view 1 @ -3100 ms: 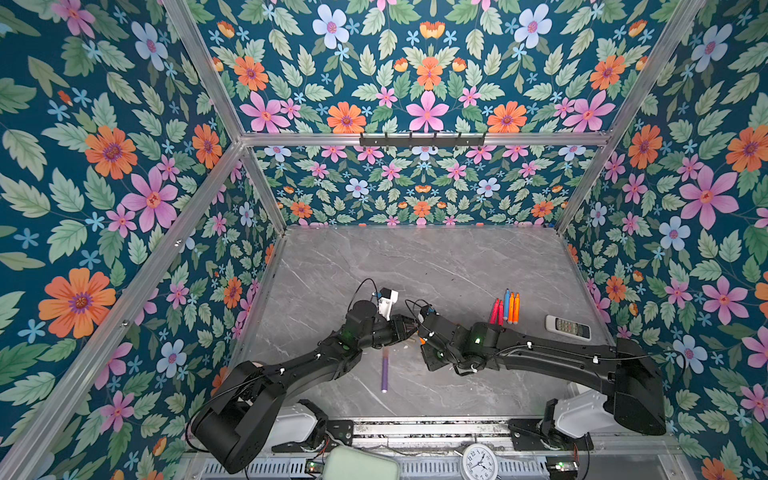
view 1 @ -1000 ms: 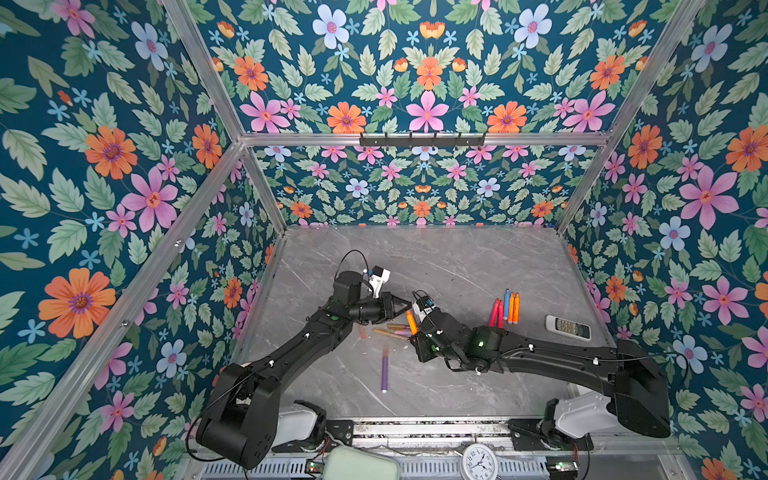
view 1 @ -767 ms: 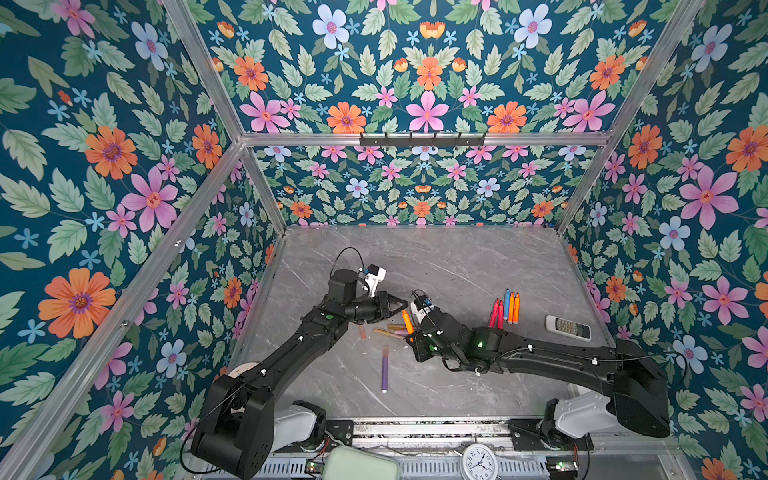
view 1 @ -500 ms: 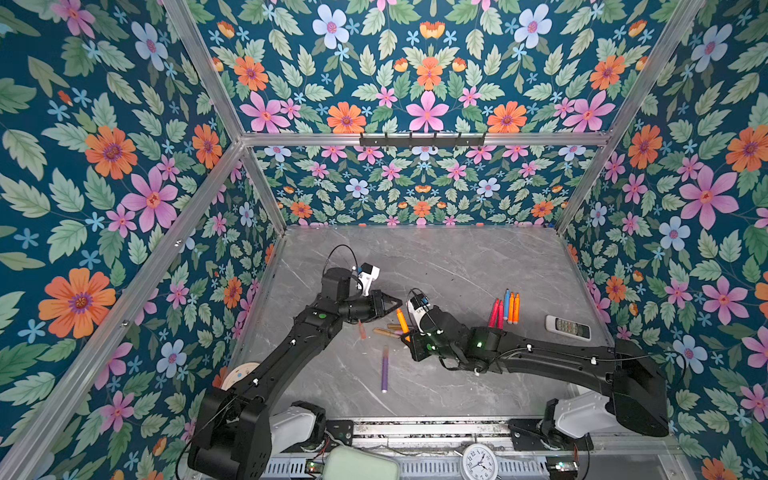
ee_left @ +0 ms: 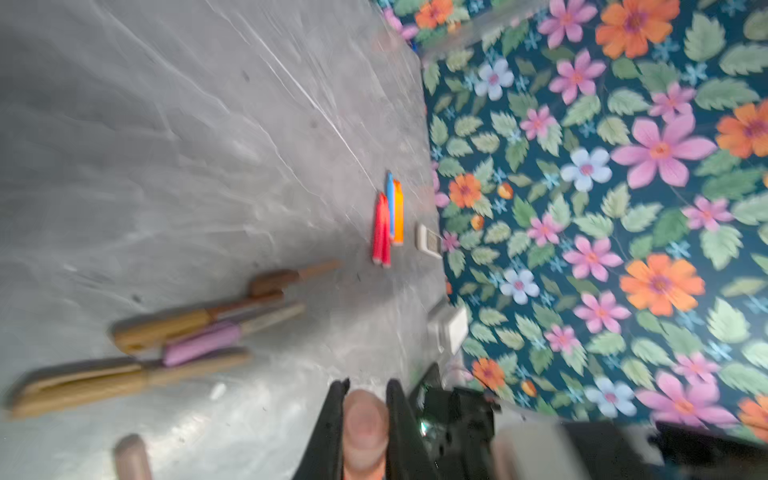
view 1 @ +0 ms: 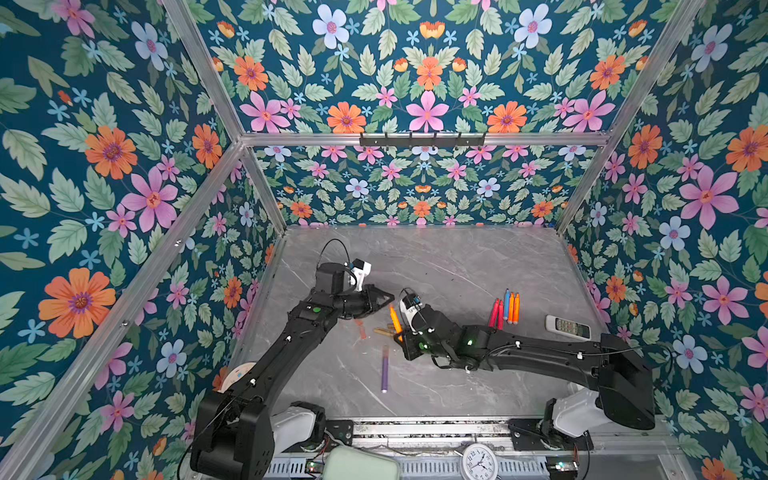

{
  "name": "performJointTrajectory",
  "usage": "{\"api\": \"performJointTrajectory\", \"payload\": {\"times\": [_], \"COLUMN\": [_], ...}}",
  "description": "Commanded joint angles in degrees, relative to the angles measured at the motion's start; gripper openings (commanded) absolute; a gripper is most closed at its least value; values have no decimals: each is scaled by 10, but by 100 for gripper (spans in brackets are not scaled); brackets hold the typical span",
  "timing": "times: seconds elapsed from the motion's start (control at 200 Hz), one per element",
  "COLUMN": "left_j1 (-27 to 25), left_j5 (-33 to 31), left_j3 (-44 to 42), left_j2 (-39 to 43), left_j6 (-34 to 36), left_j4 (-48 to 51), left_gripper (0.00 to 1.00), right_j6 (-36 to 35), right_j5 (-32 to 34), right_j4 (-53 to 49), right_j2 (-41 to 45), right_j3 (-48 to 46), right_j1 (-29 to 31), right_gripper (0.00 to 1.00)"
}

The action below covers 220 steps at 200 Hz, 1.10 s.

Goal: Open the pen caps
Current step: 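Carry the uncapped orange highlighter toward the highlighter row while the left holds the cap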

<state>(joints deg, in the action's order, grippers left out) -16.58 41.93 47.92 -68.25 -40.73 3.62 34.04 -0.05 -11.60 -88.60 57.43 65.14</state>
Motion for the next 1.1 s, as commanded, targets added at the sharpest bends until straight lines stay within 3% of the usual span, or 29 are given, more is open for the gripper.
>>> {"api": "performJointTrajectory", "payload": {"times": [0.0, 0.205, 0.375, 0.535, 0.79, 1.095], "left_j1": [3, 4, 5, 10, 22, 30], "left_j5": [-61, -68, -125, -173, -301, -335], "left_j3": [10, 21, 19, -37, -130, -207], "left_j2": [1, -1, 11, 36, 54, 54], "left_j6": [7, 26, 64, 72, 72, 75], "left_j4": [-107, -82, -5, 35, 117, 101], "left_gripper": [0, 0, 0, 0, 0, 0], "right_j6": [-9, -7, 8, 31, 54, 58], "right_j5": [-79, -100, -59, 0, 57, 63], "right_j4": [-142, -146, -157, -158, -154, -147], "right_j2": [-19, -27, 8, 43, 125, 172], "right_j3": [0, -14, -30, -57, -120, -160], "right_j1": [6, 9, 9, -3, -41, -70], "right_gripper": [0, 0, 0, 0, 0, 0]}}
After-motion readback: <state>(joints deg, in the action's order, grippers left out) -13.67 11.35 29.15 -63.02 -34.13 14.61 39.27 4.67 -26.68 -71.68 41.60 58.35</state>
